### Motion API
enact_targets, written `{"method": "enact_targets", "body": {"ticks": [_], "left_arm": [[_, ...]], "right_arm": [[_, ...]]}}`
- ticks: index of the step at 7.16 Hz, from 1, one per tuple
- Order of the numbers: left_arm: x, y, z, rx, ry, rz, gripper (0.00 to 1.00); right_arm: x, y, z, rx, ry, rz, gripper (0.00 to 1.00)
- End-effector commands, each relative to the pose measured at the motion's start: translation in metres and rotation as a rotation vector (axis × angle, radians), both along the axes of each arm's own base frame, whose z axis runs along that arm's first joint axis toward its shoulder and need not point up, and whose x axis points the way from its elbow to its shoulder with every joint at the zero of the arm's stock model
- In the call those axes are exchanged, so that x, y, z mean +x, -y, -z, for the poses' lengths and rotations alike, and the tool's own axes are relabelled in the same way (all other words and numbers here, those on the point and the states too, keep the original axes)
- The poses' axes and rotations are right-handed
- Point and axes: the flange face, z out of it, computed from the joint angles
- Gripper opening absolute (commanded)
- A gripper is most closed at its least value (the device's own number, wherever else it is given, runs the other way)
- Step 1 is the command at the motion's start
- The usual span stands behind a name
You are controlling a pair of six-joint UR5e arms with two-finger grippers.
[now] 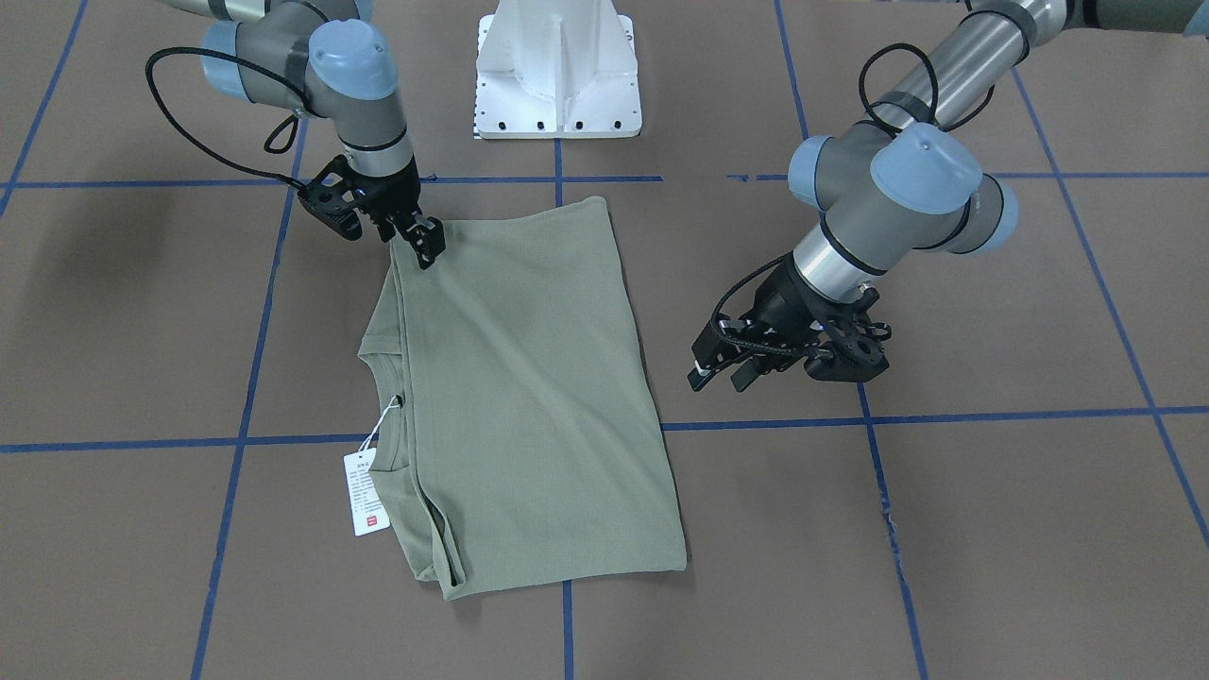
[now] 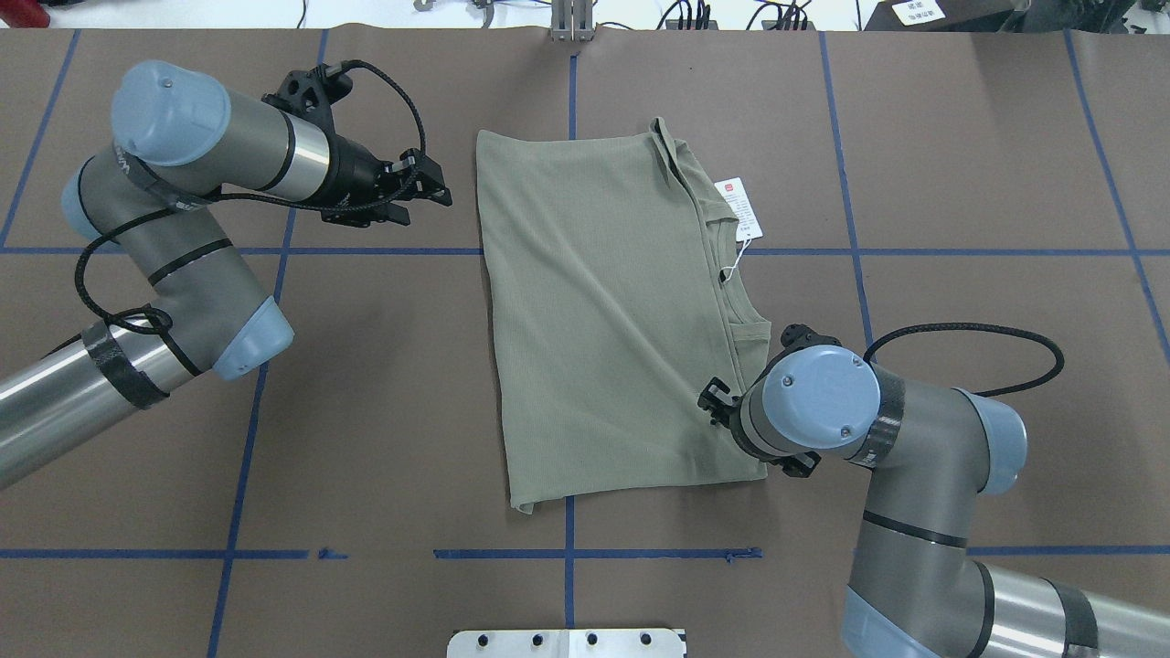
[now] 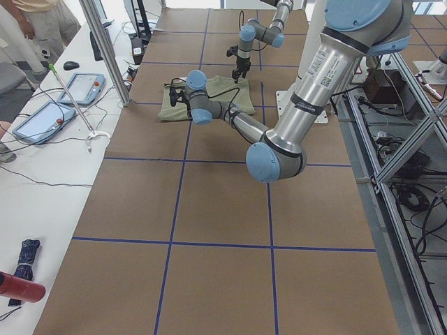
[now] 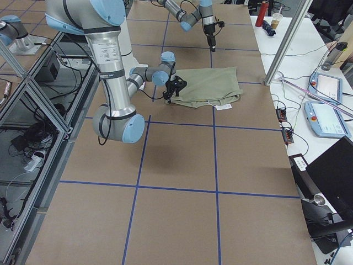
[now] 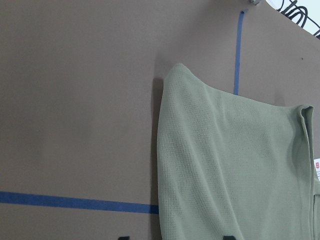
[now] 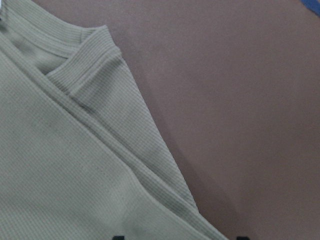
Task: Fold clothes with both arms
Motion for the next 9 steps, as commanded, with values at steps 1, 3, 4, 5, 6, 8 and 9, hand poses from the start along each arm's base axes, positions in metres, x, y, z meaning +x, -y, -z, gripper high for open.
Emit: {"method": "enact_targets", "body": {"ticks": [1,3,4,5,6,8,9], "left_arm": [[0.0,0.0,0.0,-0.003,-0.002,0.001,0.69],[-0.001,-0.001,0.001,-0.002,-0.003,0.001,0.69],[-0.001,0.0,0.001,-0.002,-0.003,0.003,0.69],[-0.002,-0.001,0.001,-0.001,-0.004,0.003,0.69],[-0.002,-0.001,0.002,-0.001,-0.005,0.003,0.69],[-0.005,-0.006,0.003,-0.04,-0.024,0.014,0.69],[-0.001,-0.017,0.007,-0.095,-0.051,0.017,0.69]], "right_arm": [[-0.001,-0.001,0.0,-0.01,0.001,-0.008,0.0],[-0.001,-0.001,-0.001,-0.012,0.0,-0.005,0.0],[-0.002,-0.001,0.003,-0.011,0.006,-0.002,0.0],[0.001,-0.001,0.005,-0.008,0.012,-0.005,0.0],[0.004,0.005,0.01,-0.007,0.021,-0.014,0.0],[0.017,0.003,0.023,-0.003,0.042,-0.019,0.0],[0.018,0.002,0.025,-0.017,0.025,-0.028,0.0]]}}
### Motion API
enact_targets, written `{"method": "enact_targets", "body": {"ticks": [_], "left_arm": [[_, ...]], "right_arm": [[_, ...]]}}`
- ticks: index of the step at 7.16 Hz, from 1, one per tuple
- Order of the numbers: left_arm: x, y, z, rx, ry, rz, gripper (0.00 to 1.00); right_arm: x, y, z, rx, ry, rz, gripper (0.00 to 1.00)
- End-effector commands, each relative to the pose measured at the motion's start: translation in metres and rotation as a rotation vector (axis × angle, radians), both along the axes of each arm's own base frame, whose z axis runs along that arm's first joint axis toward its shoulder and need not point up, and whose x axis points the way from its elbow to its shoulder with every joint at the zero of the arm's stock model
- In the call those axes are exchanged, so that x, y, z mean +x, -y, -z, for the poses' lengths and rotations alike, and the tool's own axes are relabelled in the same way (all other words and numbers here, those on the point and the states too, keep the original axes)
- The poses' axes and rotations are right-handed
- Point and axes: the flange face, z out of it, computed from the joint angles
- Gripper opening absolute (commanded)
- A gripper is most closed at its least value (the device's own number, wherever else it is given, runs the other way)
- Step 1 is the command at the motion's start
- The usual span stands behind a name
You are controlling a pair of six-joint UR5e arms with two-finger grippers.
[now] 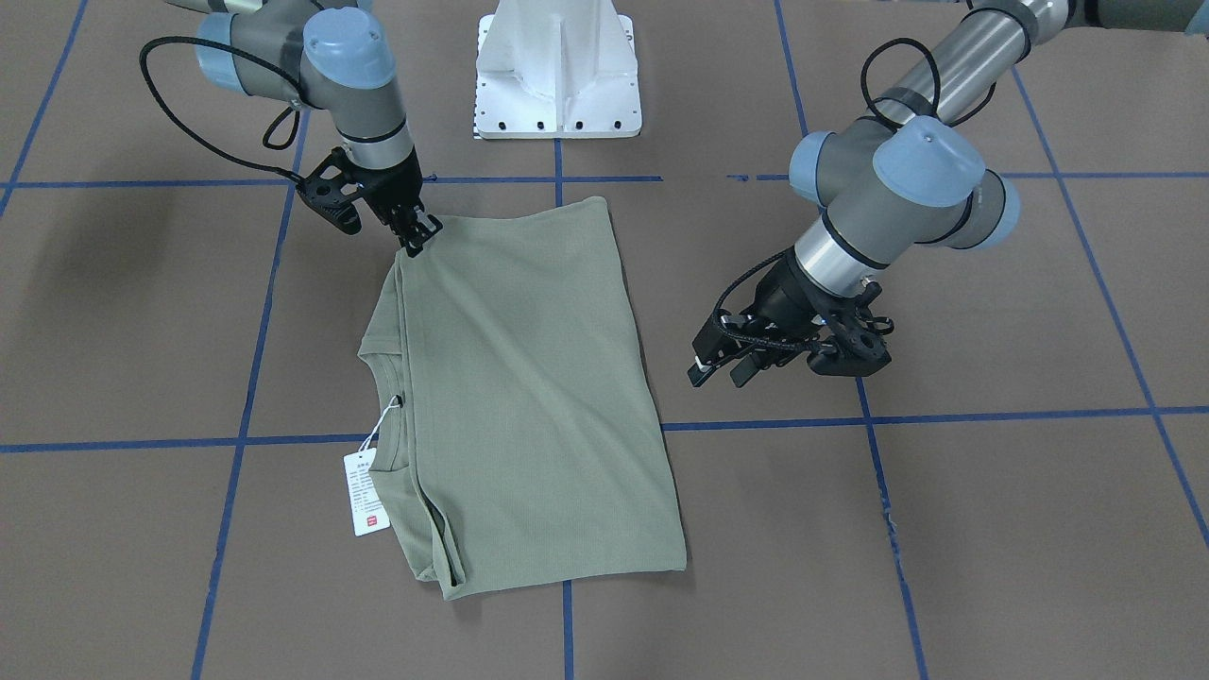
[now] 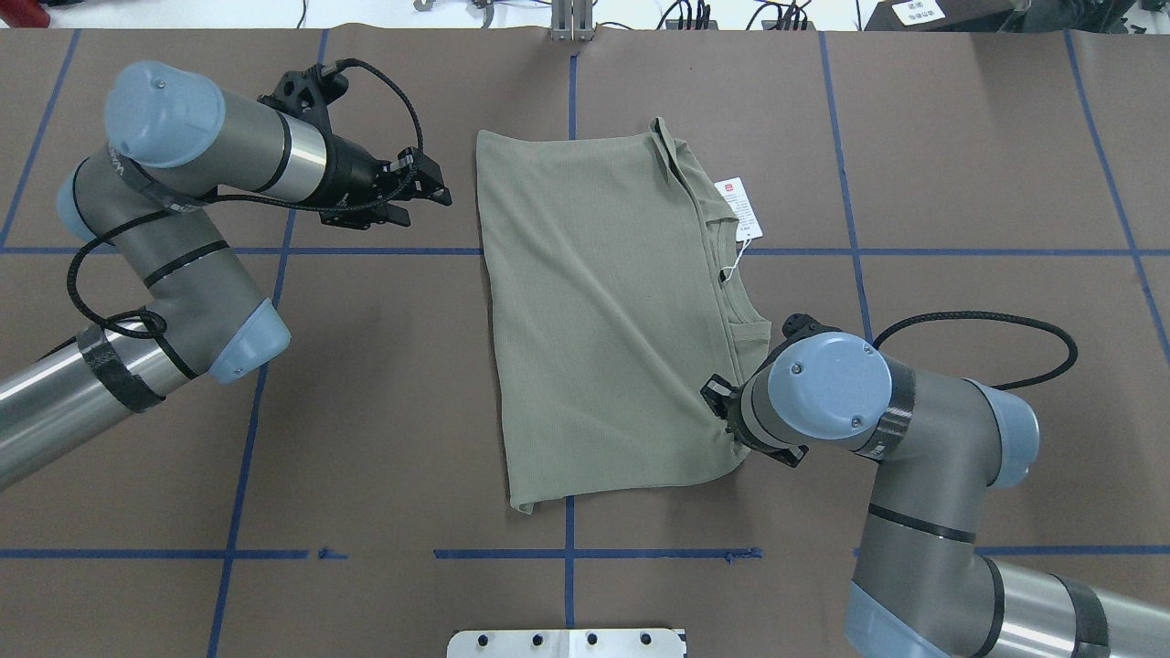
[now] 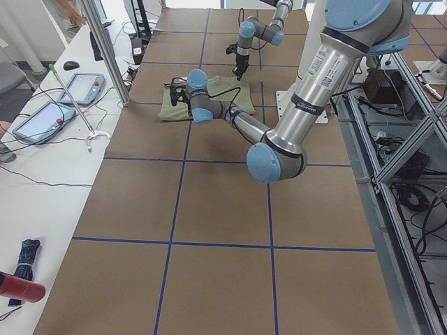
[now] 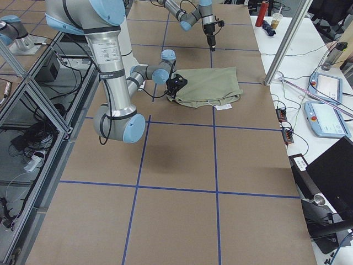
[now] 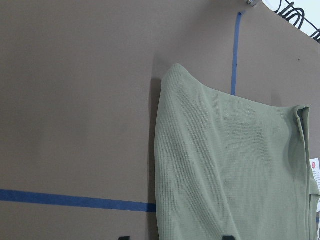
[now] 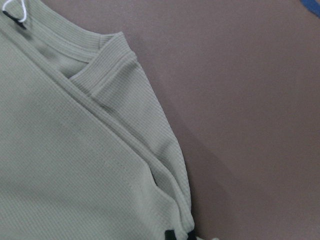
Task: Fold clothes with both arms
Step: 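Move the left gripper to the shirt's near corner and grasp it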
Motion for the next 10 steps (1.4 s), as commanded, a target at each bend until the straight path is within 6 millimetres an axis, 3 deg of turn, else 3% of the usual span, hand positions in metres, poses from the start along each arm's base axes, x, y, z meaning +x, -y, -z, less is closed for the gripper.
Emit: {"method": "enact_targets", "body": {"ticks": [1,2,4,6,8,10], "left_arm": [[0.017,-0.036,0.019,-0.143,-0.082,0.008,0.69],[0.039,-0.074,0.036,-0.212,-0.132,0.029,0.69],[0.067,-0.164,0.017,-0.256,-0.136,0.027,0.69],[0.115,-0.237,0.01,-0.3,-0.129,0.003,0.69],[0.14,-0.271,0.001,-0.306,-0.081,-0.015,0.69],[0.147,-0.284,0.001,-0.307,-0.075,-0.033,0.68]], "right_arm": [[0.01,-0.004,0.007,-0.016,-0.002,-0.018,0.0],[0.011,-0.006,0.008,-0.025,0.002,-0.028,0.0],[0.007,-0.018,0.013,-0.045,0.015,-0.037,0.0],[0.007,-0.025,0.017,-0.053,0.0,-0.032,0.0],[0.008,-0.025,0.015,-0.056,-0.004,-0.031,0.0],[0.007,-0.025,0.017,-0.054,-0.001,-0.03,0.0]]}}
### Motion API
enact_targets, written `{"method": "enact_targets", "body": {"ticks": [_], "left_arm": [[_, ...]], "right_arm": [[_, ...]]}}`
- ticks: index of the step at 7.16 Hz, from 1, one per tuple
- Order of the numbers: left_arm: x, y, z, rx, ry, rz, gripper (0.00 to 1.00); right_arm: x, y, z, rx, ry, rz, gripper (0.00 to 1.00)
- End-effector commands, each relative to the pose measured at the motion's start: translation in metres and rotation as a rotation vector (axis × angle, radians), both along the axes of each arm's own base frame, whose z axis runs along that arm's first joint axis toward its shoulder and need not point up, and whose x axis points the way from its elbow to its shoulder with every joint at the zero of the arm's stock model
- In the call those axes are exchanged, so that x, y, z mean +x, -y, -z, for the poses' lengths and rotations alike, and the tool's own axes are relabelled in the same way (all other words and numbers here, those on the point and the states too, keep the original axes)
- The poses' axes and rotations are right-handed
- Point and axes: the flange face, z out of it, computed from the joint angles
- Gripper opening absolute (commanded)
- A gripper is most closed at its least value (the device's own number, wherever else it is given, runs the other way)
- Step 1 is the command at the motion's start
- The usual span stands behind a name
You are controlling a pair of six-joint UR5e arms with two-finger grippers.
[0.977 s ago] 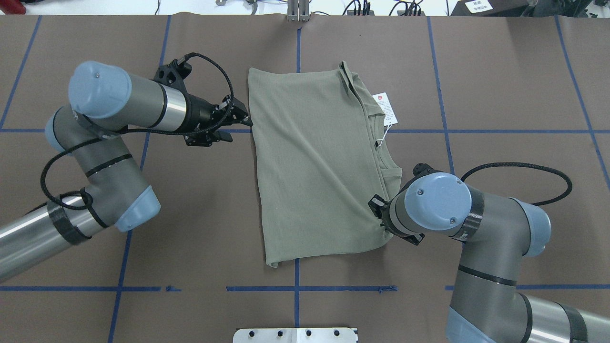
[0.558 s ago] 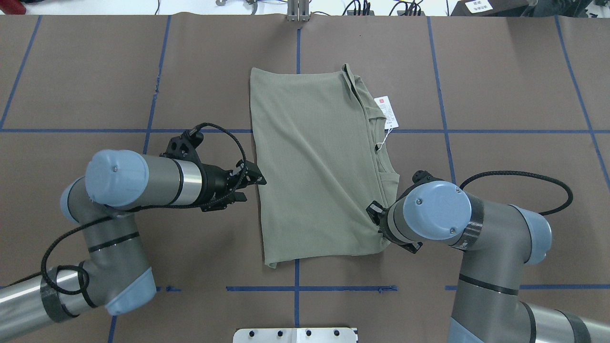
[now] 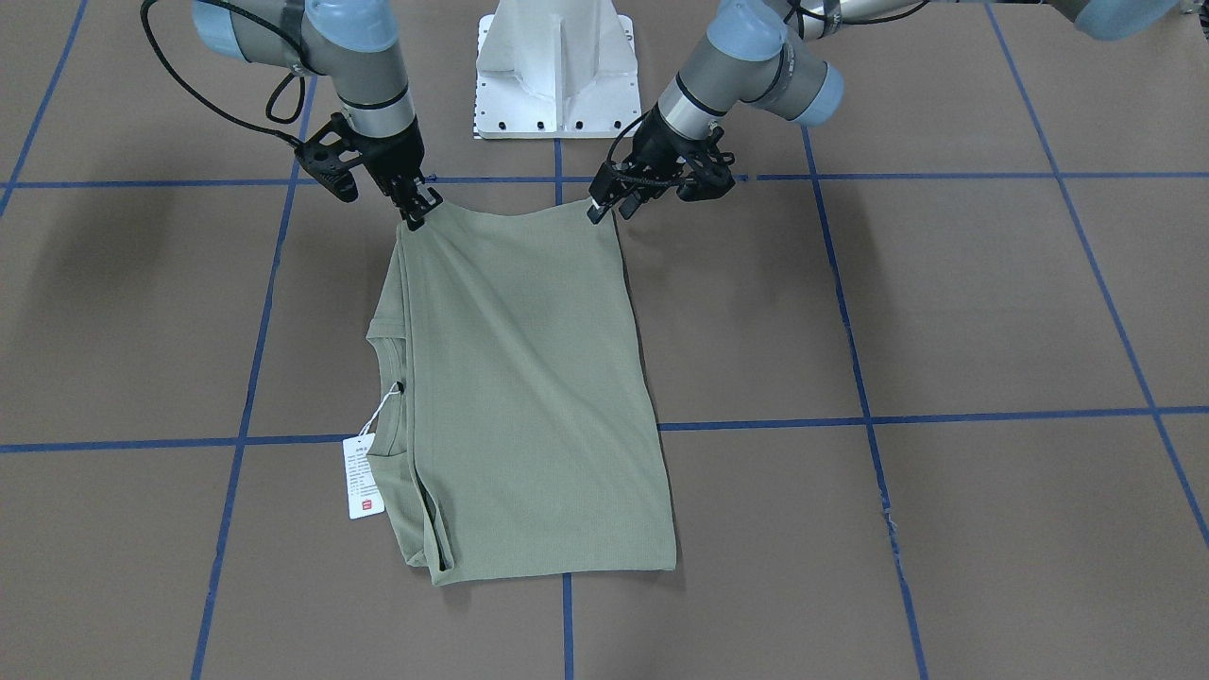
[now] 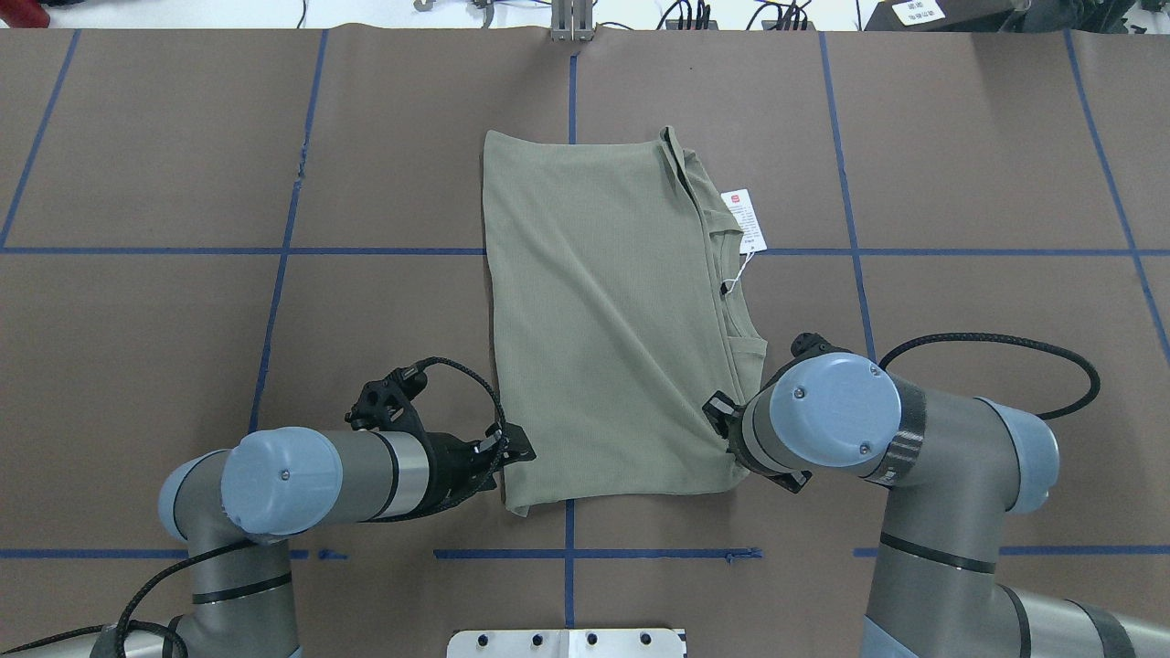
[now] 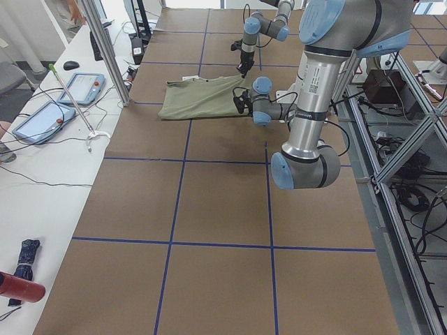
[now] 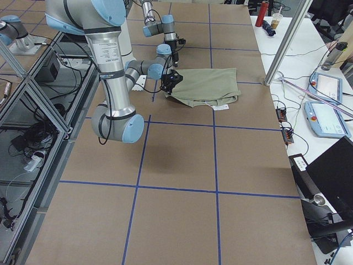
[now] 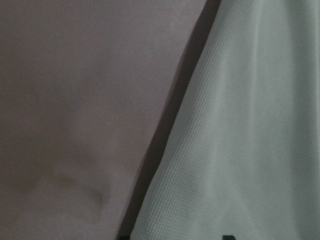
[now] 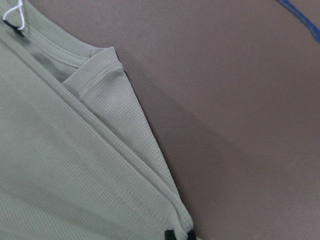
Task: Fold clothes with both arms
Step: 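Move the left gripper to the shirt's near corner and grasp it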
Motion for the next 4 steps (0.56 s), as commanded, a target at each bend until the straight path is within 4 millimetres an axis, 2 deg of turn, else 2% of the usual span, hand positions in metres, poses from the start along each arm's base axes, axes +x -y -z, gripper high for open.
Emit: {"method": "enact_targets", "body": {"ticks": [1,2,3,4], "left_arm": [[0.0093,-0.0144,-0.0039,-0.002,0.011,-0.02,0.64],[0.0094,-0.0143,-0.004,-0.001,0.011,-0.019,0.54],[0.0089,-0.0144,-0.0033,-0.018,0.006,-0.014,0.21],[0.0085,-0.0142,-0.0026,-0.02,0.004,-0.01,0.0]], "right_arm": [[0.0006,0.0004,-0.0005,-0.001,-0.001,0.001,0.0],[0.0006,0.0005,-0.0006,-0.001,-0.001,0.001,0.0],[0.0006,0.0005,-0.0006,-0.001,-0.001,0.001,0.0],[0.0006,0.0005,-0.0006,-0.001,-0.001,0.001,0.0]]}}
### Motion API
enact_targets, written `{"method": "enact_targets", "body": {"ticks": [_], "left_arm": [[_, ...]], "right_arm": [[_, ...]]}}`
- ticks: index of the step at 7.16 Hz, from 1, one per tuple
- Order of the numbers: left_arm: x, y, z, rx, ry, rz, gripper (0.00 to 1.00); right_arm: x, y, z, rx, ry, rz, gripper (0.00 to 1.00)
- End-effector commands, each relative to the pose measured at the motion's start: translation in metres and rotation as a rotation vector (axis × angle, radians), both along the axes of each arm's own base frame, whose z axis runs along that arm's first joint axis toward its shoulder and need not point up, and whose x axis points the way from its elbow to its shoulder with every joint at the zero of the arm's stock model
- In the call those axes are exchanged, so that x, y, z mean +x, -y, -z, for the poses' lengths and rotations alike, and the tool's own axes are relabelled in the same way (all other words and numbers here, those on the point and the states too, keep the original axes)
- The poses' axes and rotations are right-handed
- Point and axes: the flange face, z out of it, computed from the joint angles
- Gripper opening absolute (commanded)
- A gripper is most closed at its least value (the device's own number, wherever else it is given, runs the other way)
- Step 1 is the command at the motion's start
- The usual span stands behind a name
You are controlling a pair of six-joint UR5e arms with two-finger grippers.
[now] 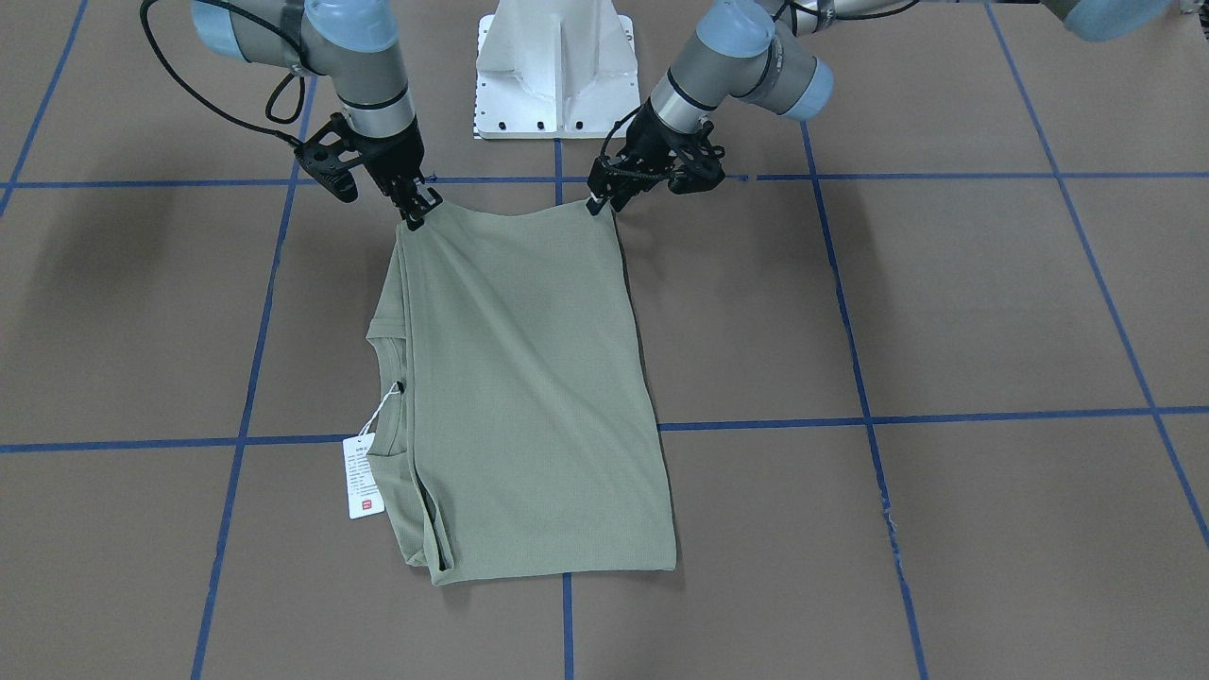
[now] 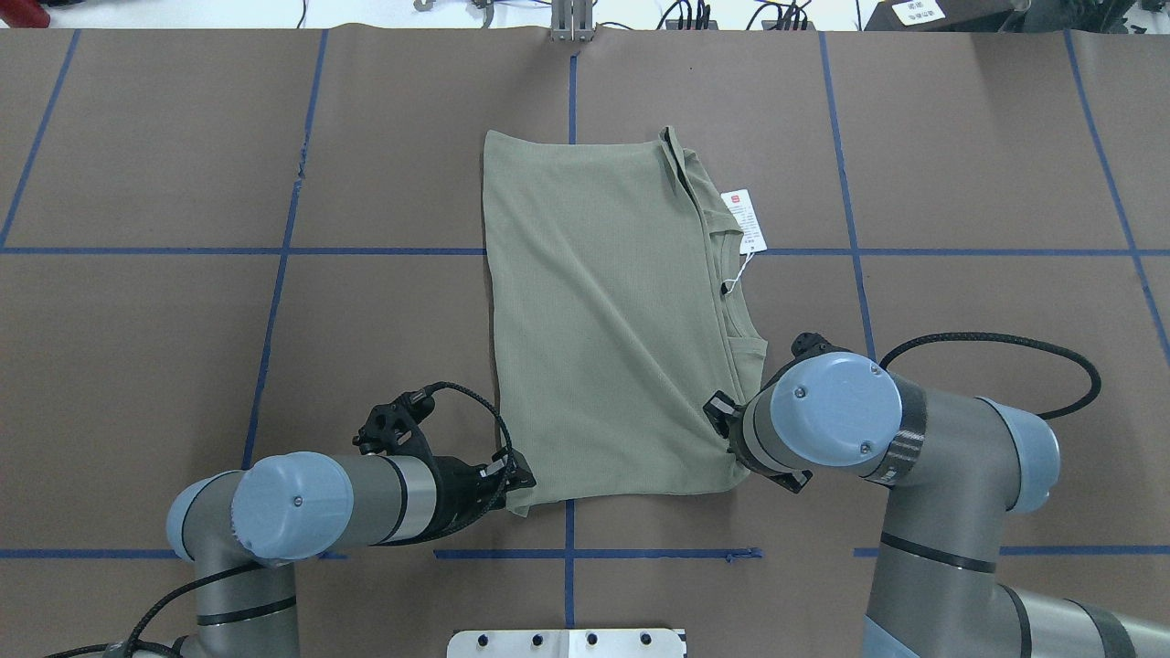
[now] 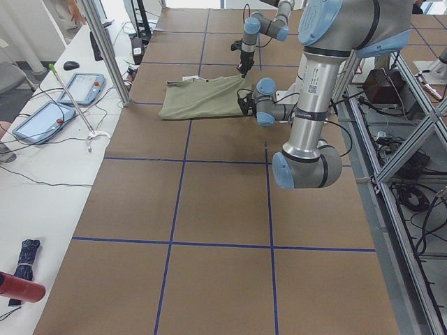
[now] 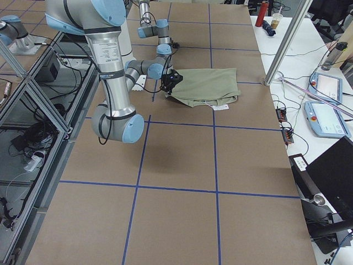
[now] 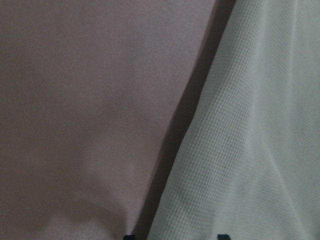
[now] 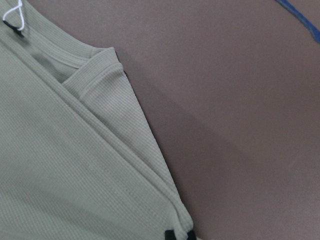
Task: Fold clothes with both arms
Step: 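Lift the near edge with both grippers and fold it away from the robot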
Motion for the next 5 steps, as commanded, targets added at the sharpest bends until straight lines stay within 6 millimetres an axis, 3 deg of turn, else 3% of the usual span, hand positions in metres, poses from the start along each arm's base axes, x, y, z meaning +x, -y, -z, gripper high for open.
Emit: {"method": "enact_targets", "body": {"ticks": [1,4,5], "left_arm": [[-0.001,0.0,0.002,-0.005,-0.005,0.005,0.0],[-0.015,0.008,0.008,0.005,-0.021,0.021,0.0],[-0.039,0.002,0.002,0.015,-0.024,0.015,0.0]], "right_arm": [[0.0,0.0,0.0,0.0,0.0,0.0,0.0],[-0.003,-0.006,0.005,0.004,0.01,0.01,0.0],[-0.005,-0.018,0.015,0.009,0.03,0.027,0.0]]}}
